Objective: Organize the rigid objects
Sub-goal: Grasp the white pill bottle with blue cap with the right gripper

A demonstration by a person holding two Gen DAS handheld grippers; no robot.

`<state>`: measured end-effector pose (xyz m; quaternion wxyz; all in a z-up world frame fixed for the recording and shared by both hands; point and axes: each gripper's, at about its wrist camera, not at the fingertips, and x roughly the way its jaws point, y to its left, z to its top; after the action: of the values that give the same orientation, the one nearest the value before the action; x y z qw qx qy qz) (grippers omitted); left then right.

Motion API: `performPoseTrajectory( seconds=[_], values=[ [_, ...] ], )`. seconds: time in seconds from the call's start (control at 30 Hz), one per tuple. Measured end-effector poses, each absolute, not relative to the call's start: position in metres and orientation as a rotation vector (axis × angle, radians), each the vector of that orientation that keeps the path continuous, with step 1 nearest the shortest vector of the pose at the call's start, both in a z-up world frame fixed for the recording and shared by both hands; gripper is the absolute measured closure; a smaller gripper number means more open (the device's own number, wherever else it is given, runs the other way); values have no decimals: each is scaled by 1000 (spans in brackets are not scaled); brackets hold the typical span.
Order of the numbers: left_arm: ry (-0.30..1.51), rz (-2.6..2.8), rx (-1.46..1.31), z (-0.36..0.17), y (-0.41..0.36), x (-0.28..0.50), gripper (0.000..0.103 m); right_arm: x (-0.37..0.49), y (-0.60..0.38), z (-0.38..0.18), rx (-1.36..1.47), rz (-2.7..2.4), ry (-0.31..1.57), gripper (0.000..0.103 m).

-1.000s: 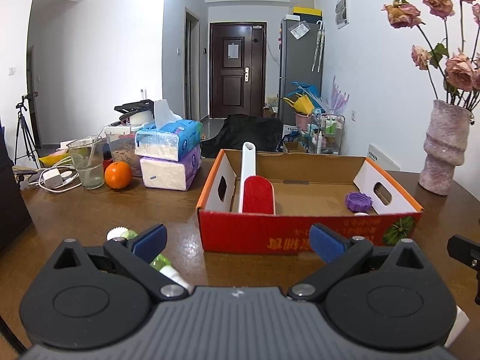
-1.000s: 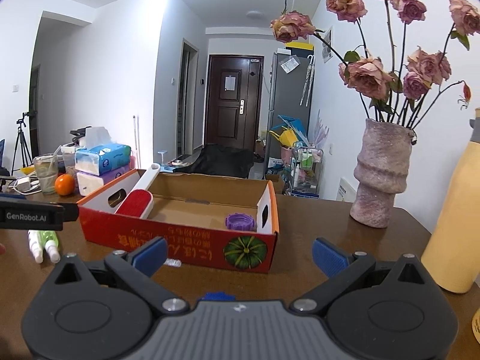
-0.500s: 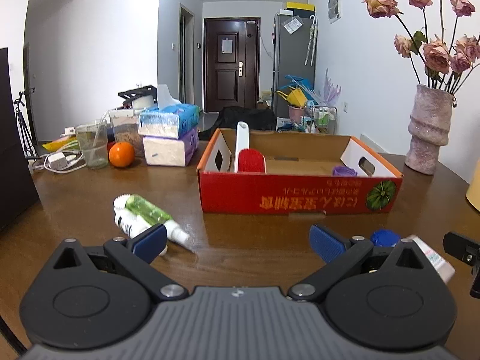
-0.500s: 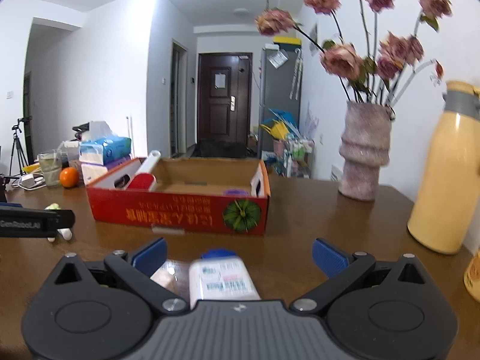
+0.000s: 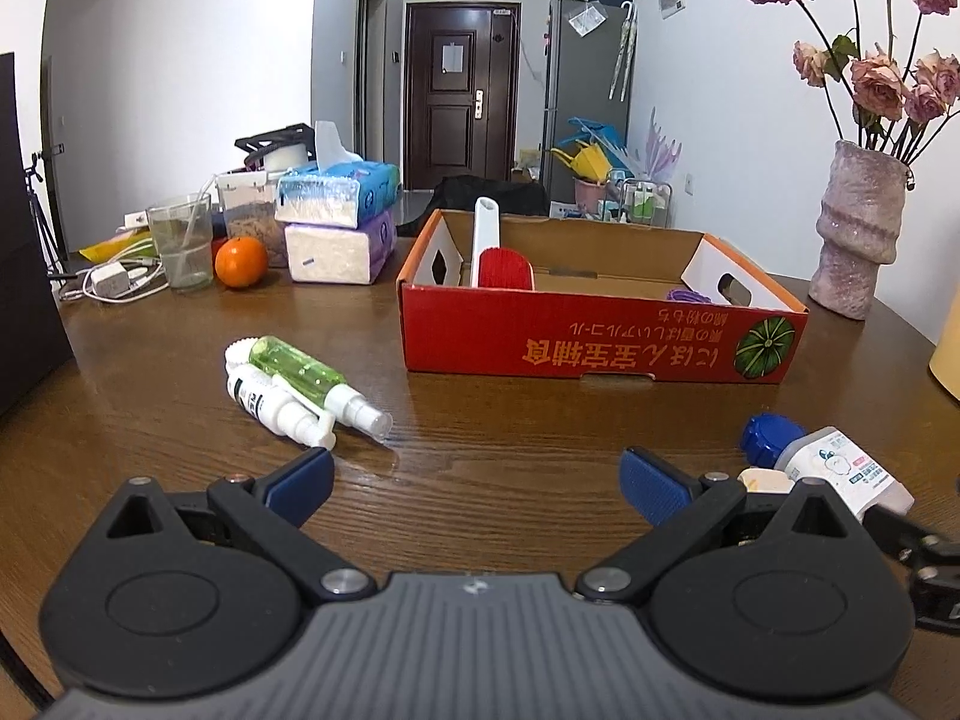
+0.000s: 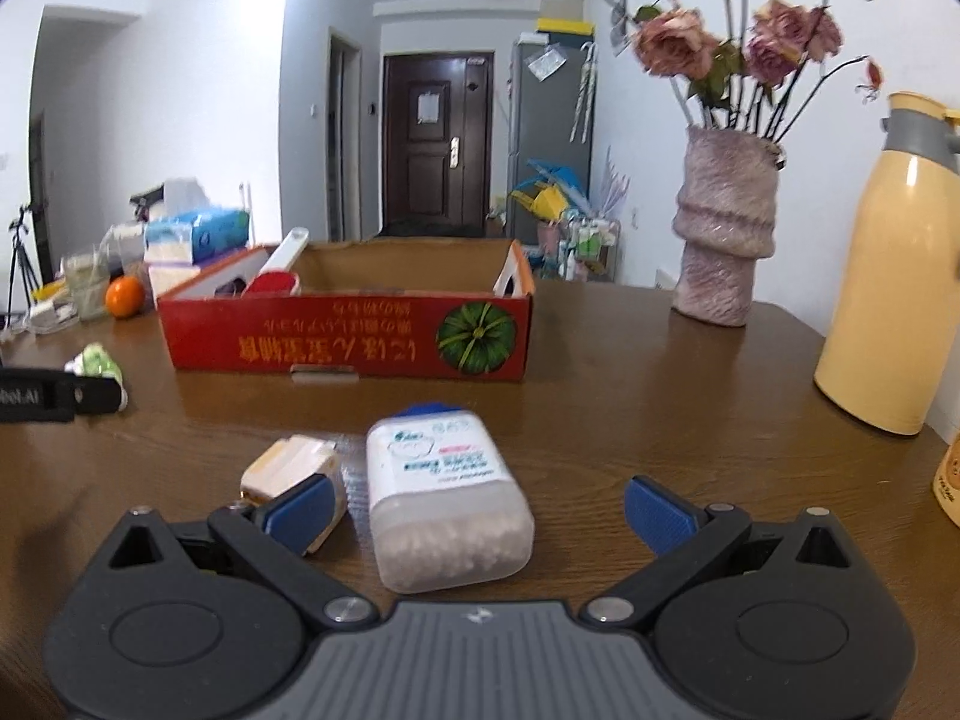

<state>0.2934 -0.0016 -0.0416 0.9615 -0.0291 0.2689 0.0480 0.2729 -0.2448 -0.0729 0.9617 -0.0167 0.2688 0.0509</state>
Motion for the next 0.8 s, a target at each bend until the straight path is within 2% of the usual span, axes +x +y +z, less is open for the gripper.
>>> performPoseTrajectory(
  seconds=[0.5, 0.7, 0.8],
  values=[
    [574, 130, -93, -46, 5, 302, 0, 319, -228, -94, -136, 126, 606, 2],
    [582, 137, -90, -48, 5, 303, 0, 323, -232, -95, -95, 159, 615, 16],
    [581, 139, -93, -48, 5, 304, 0, 325, -234, -96, -81, 163, 627, 33]
  ],
)
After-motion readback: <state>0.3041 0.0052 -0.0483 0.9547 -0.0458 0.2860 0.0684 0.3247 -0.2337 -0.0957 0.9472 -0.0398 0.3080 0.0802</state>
